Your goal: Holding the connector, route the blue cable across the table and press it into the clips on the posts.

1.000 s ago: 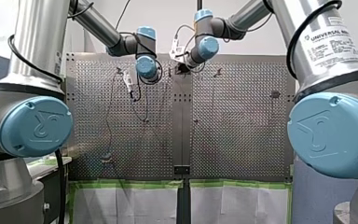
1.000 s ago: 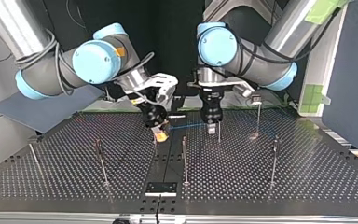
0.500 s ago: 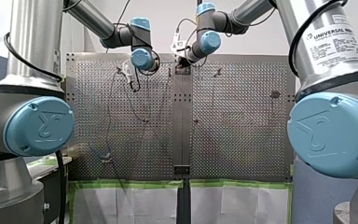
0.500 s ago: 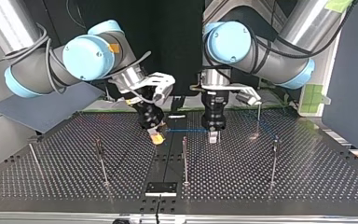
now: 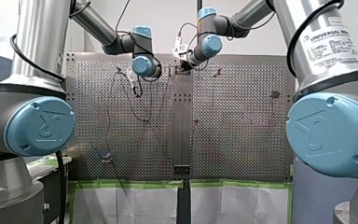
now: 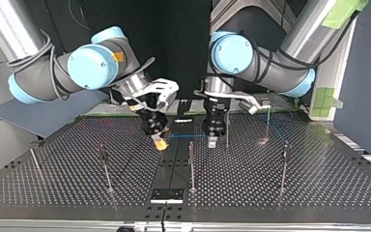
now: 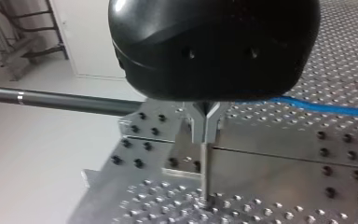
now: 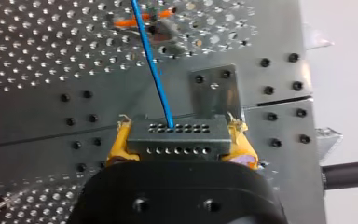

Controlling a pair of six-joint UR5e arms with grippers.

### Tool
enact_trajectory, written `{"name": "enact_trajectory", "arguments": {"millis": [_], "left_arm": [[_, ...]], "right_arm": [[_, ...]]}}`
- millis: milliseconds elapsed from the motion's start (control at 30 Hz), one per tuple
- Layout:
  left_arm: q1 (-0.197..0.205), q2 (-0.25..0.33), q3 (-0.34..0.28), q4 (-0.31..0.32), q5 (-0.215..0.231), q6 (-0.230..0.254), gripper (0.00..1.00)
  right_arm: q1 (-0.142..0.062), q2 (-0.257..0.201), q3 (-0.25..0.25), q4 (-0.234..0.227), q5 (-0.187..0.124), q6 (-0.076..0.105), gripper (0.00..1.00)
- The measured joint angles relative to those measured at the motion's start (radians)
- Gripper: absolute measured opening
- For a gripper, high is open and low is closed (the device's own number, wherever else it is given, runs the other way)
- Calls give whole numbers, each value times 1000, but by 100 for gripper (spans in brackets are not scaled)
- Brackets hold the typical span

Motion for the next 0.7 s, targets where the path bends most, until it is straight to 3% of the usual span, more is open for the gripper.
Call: {"name": "enact_trajectory", "arguments": {"millis": [200, 700], "left_arm": [[2, -26, 22, 27, 6, -4, 0], [19, -72, 71, 23, 19, -9, 0]], "right_arm": [[-6, 20, 0, -3, -8, 0, 0], [-44, 49, -24, -11, -75, 10, 0]]}}
